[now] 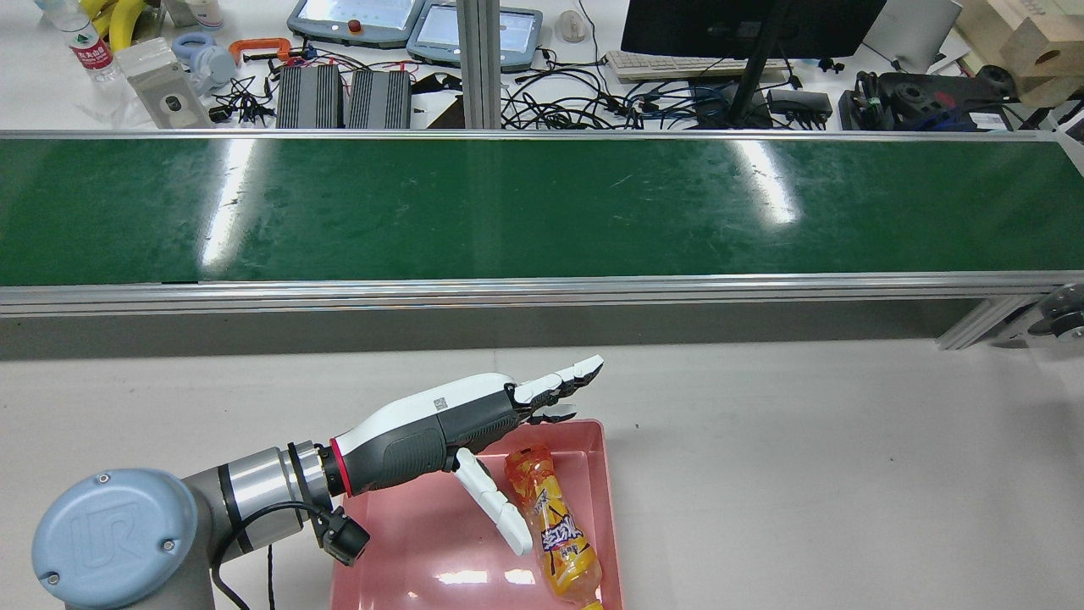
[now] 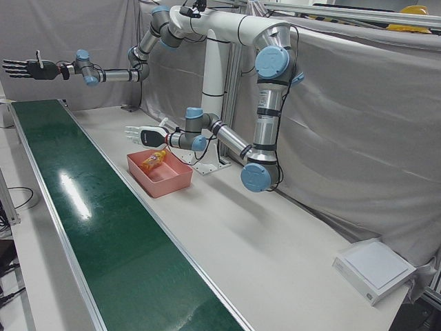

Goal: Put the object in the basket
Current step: 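Lower the bottle into the pink tray and open the left hand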

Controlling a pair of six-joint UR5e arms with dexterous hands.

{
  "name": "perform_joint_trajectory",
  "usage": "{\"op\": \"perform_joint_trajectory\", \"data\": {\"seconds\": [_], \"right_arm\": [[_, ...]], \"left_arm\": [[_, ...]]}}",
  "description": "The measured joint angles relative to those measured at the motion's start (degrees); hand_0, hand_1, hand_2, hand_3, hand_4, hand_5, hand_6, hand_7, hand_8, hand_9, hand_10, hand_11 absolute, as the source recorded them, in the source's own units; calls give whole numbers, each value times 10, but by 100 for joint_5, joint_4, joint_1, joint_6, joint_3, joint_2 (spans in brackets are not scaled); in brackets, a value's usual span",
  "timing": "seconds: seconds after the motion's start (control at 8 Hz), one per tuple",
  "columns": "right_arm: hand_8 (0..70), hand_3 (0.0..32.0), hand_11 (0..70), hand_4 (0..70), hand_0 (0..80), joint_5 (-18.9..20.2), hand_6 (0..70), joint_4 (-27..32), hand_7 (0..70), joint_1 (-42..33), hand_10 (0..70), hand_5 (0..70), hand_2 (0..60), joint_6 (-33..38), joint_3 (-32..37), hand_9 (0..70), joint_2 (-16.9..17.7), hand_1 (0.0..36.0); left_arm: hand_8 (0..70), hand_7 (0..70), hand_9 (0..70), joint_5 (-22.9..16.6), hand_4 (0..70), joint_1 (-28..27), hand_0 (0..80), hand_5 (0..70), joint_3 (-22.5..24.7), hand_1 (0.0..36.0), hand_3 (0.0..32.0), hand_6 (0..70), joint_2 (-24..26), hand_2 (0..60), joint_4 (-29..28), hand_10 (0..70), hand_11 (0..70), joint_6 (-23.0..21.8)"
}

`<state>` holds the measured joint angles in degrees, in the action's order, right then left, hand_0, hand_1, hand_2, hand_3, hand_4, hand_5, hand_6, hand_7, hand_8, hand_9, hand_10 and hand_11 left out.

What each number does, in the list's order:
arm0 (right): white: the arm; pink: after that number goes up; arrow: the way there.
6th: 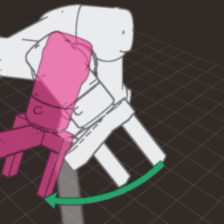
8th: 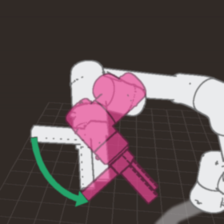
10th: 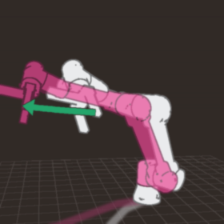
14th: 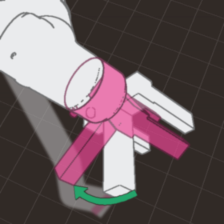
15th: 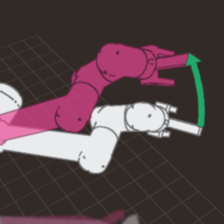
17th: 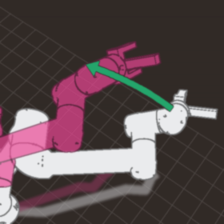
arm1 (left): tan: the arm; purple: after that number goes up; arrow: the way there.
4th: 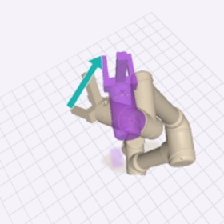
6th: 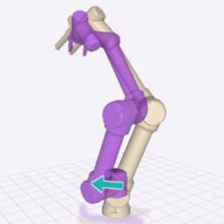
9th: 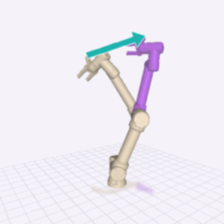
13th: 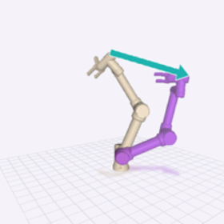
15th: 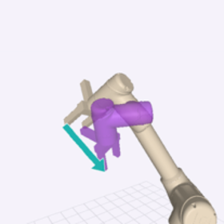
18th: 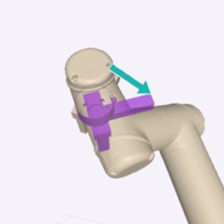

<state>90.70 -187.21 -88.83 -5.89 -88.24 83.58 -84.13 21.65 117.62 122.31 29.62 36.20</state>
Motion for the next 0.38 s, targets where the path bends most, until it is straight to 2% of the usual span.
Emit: {"op": "perform_joint_trajectory", "data": {"seconds": [0.12,0.38], "right_arm": [[0,0,0,0,0,0,0,0,0,0,0,0,0,0,0,0,0,0],[0,0,0,0,0,0,0,0,0,-1,0,0,0,0,0,0,0,0]], "left_arm": [[0,11,15,-4,0,40,449,38,7,102,0,0,-4,10,0,69,115,-27],[0,6,19,-25,0,271,407,37,24,93,0,0,-54,56,0,69,113,-114]]}}
